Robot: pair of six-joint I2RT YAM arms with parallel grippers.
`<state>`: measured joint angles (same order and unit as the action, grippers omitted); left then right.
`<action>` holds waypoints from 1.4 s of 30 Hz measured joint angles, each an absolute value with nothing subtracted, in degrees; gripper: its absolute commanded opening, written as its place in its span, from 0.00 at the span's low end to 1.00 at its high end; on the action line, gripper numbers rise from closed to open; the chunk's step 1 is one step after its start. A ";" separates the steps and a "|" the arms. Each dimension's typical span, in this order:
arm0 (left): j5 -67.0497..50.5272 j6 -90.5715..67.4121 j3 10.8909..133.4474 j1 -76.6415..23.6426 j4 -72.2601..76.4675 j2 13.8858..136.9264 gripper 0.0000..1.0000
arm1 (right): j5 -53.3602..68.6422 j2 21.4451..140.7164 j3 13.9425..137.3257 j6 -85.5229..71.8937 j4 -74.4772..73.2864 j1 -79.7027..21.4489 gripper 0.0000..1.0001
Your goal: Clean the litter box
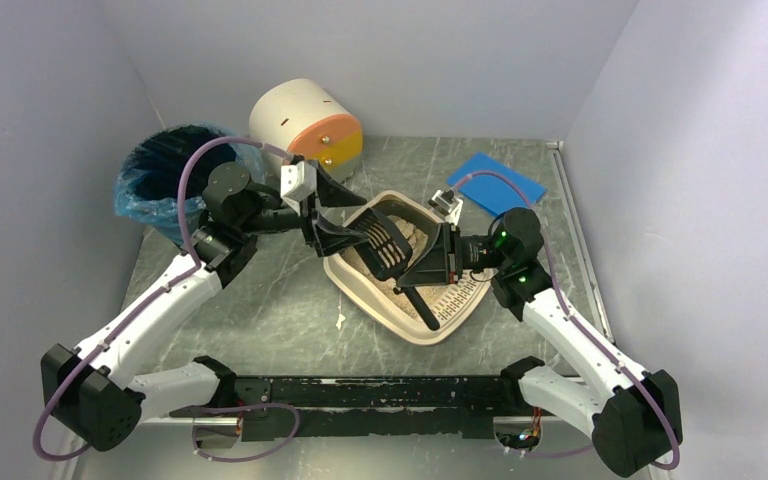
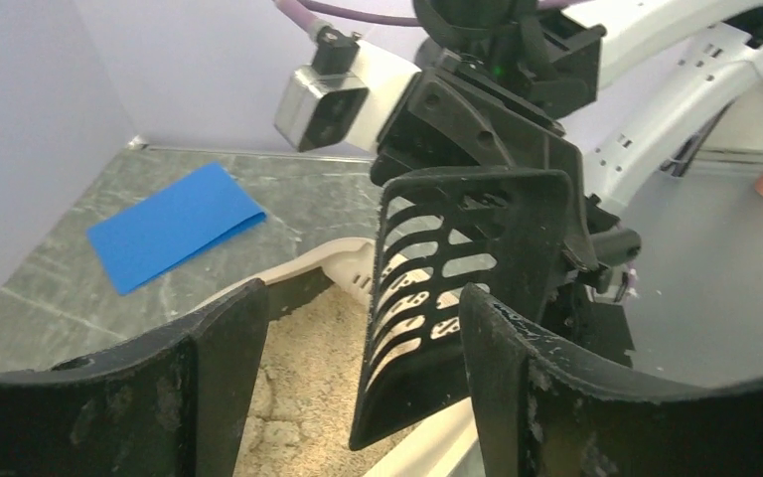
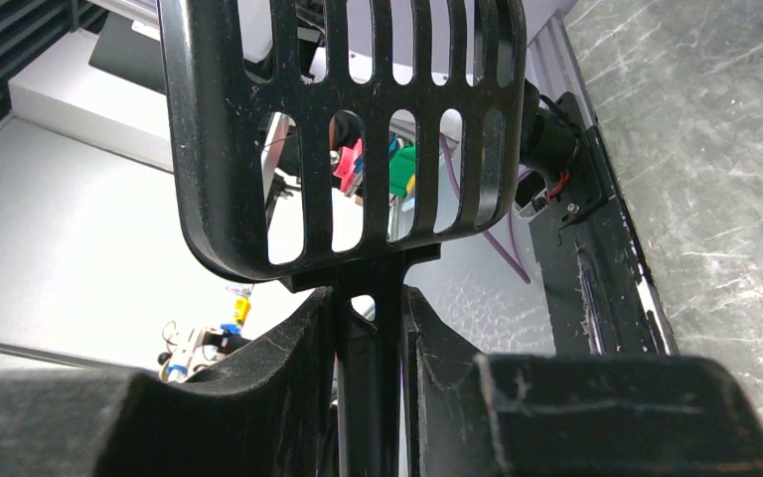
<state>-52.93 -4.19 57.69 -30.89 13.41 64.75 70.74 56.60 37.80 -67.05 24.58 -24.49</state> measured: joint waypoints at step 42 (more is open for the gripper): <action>-29.58 -37.54 65.73 -30.92 -16.40 66.17 0.05 | 45.08 43.90 50.04 20.69 -9.30 -24.95 0.56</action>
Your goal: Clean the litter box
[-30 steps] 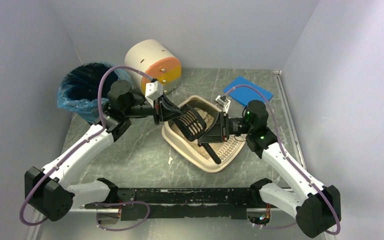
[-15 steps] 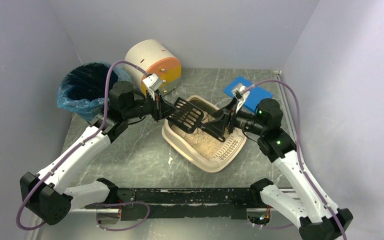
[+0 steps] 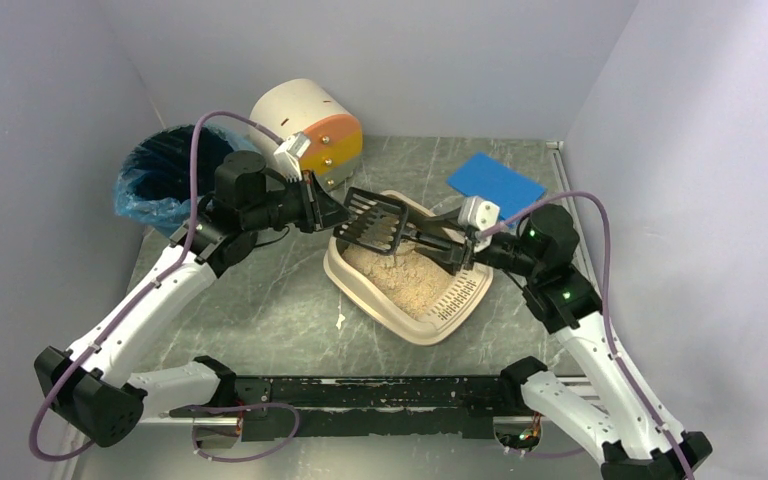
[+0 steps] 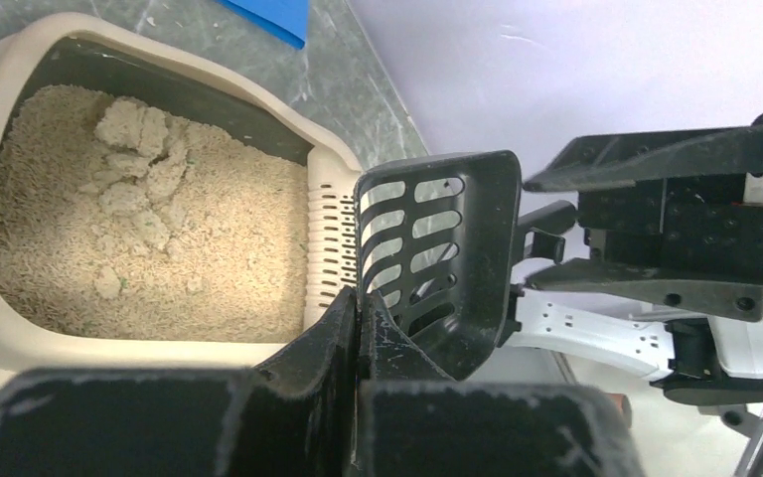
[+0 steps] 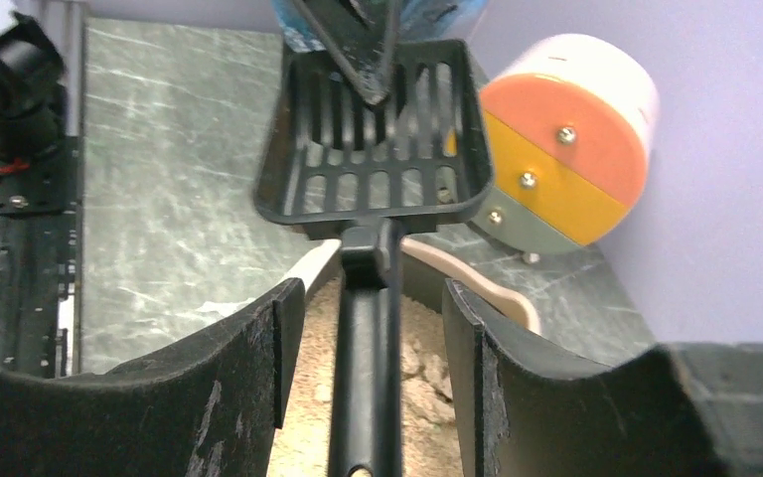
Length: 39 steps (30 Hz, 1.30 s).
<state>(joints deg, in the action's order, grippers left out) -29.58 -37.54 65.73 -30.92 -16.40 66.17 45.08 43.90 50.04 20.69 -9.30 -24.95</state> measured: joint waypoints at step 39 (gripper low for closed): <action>-32.82 -43.92 58.57 -30.61 -15.44 64.93 0.93 | 27.62 46.48 60.64 26.24 -36.10 -28.62 0.00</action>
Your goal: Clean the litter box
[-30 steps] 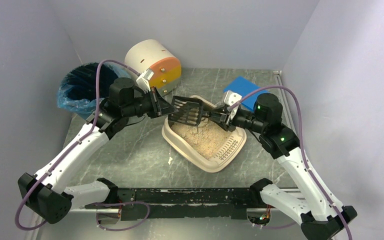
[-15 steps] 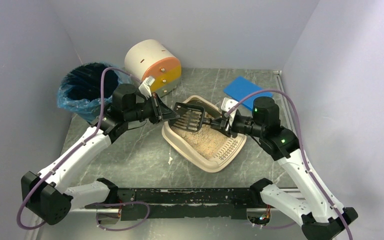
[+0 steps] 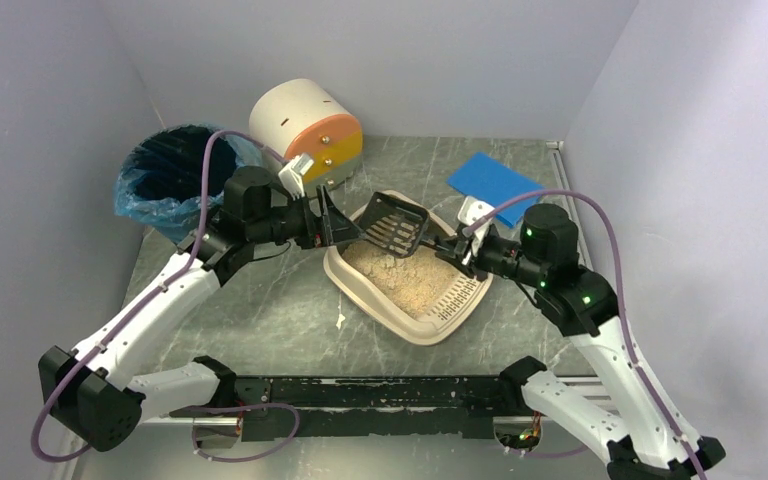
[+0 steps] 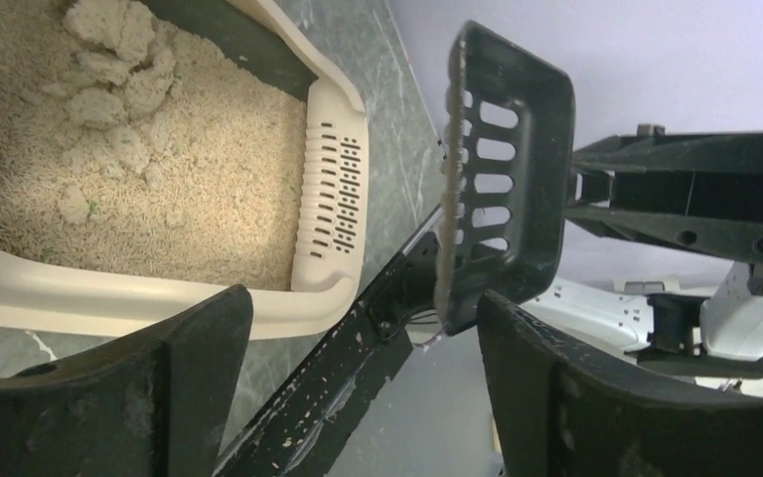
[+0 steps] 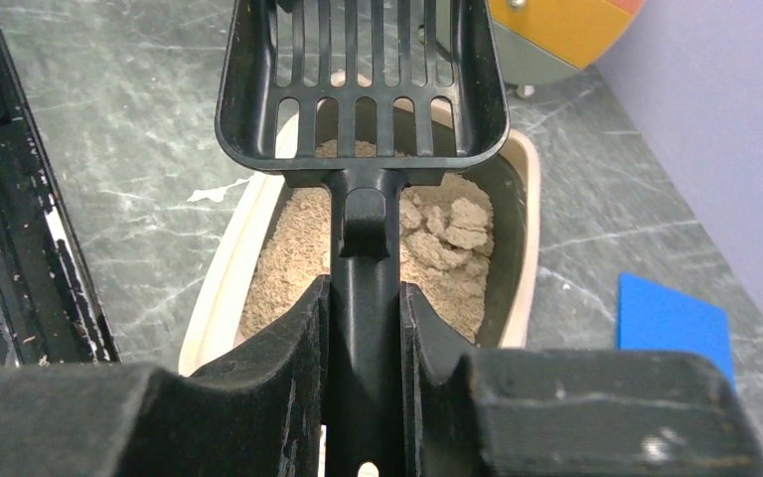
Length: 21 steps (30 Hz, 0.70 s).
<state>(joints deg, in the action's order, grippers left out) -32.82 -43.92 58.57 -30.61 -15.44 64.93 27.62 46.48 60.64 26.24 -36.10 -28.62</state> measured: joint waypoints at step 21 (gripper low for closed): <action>-13.82 -26.46 63.88 -30.59 -30.30 52.38 0.97 | 10.24 57.45 71.42 10.44 -53.93 -28.91 0.00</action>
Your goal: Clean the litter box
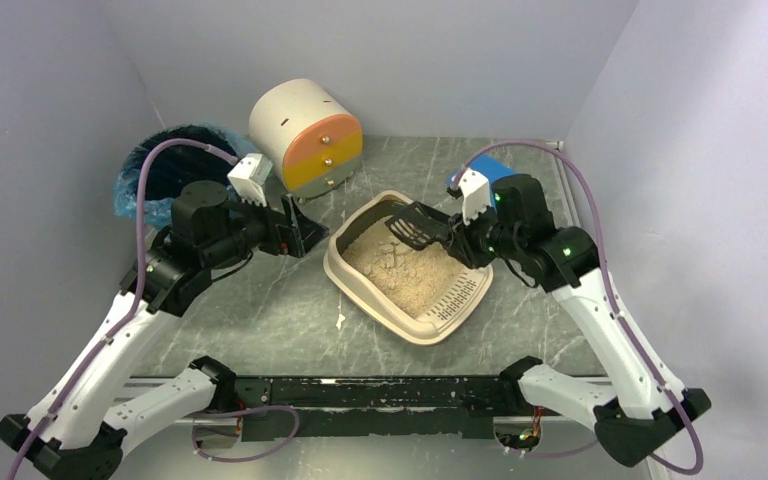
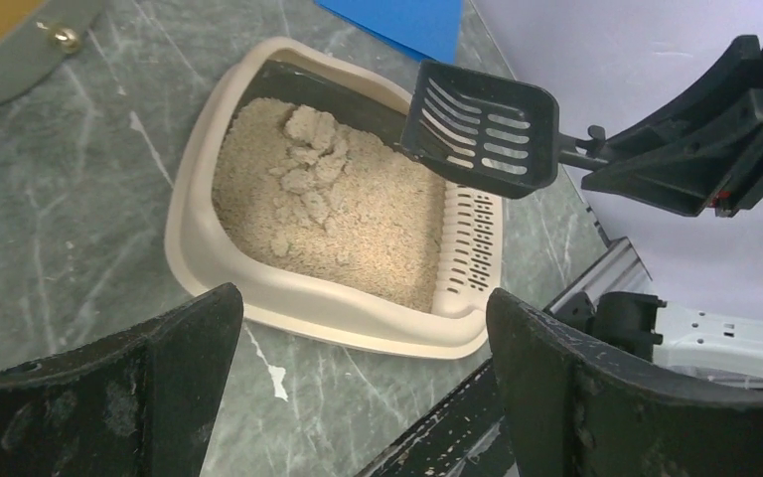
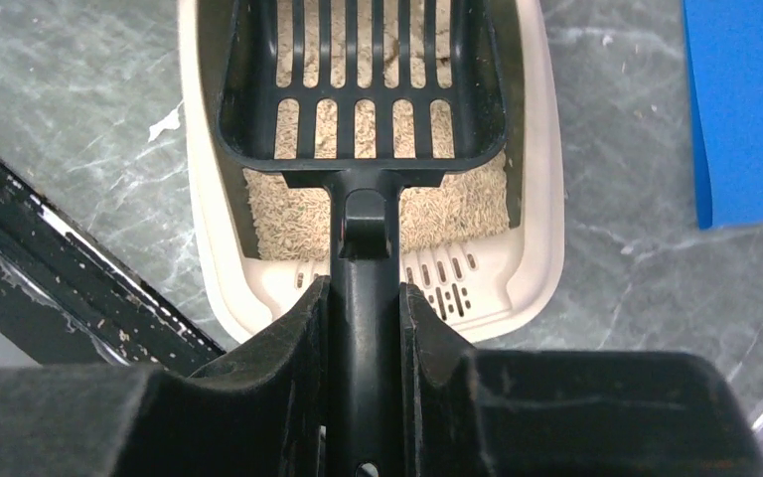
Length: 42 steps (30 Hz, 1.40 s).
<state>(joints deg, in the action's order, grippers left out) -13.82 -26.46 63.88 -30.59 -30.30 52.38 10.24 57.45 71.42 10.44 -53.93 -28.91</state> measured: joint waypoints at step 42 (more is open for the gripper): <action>-0.03 -13.26 41.30 -30.59 -23.27 26.33 0.96 | -13.02 86.56 87.37 4.43 -70.11 -44.07 0.00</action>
